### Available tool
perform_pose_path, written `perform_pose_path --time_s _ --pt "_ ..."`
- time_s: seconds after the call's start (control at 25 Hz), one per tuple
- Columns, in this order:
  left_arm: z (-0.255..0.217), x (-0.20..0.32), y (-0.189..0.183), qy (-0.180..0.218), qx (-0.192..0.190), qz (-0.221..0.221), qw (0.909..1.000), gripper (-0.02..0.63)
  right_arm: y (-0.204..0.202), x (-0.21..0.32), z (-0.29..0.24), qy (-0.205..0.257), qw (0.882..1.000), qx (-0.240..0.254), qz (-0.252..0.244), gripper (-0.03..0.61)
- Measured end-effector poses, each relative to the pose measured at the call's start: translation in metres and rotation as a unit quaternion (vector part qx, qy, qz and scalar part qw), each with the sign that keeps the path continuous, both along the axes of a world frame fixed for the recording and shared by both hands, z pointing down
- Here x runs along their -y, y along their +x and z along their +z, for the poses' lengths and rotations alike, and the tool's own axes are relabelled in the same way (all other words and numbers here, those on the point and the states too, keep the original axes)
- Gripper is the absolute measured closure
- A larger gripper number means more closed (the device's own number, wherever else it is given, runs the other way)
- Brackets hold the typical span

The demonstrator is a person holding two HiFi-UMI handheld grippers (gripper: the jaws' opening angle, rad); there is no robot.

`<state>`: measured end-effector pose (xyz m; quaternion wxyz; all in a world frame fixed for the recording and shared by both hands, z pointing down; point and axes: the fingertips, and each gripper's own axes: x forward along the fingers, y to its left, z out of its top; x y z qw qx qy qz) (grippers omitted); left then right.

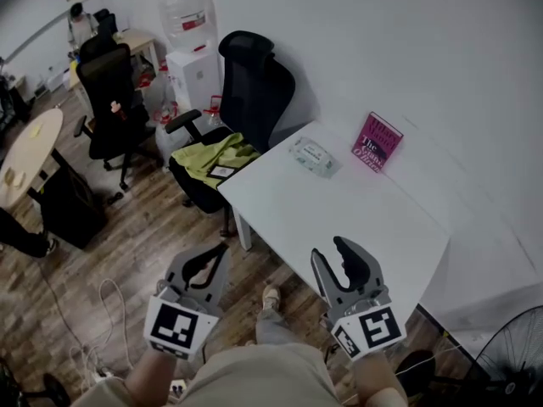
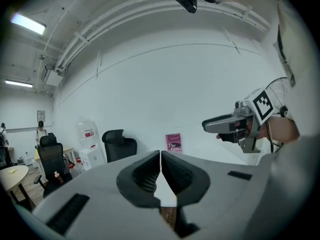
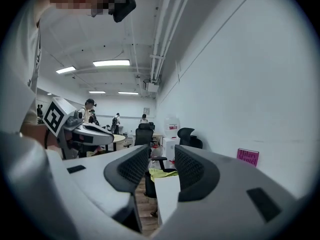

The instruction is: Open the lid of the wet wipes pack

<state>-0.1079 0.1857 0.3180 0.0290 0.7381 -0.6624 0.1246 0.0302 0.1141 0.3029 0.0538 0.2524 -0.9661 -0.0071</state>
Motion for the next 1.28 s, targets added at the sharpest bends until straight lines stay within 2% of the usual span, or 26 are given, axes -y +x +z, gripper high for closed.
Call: perform_pose_path --time_s 0.28,0.44,0.64,1.12,1.28 --pt "0.0 0.106 -0.026 -0.001 0.012 0.018 0.9998 0.588 -0.032 0.104 0.012 0.0 1.0 -0.003 0.01 0.405" --pt "0.008 0.168 -0.033 -0.018 0.0 0.029 0.9994 0.588 -0.036 0.16 0.022 -0.019 1.0 -0.007 0.022 0.405" --pt "0.0 0.232 -0.036 -0.019 0.027 0.042 0.9986 0.588 -0.038 0.214 0.031 -0.022 0.999 -0.027 0.024 0.405" --pt "0.013 0.298 -0.016 -0.046 0.037 0.105 0.9927 0.588 -0.022 0.268 0.041 -0.036 0.995 -0.046 0.081 0.405" --pt "0.023 0.319 -0.018 -0.058 0.037 0.137 0.9882 0.588 -0.027 0.282 0.043 -0.059 0.992 -0.042 0.105 0.405"
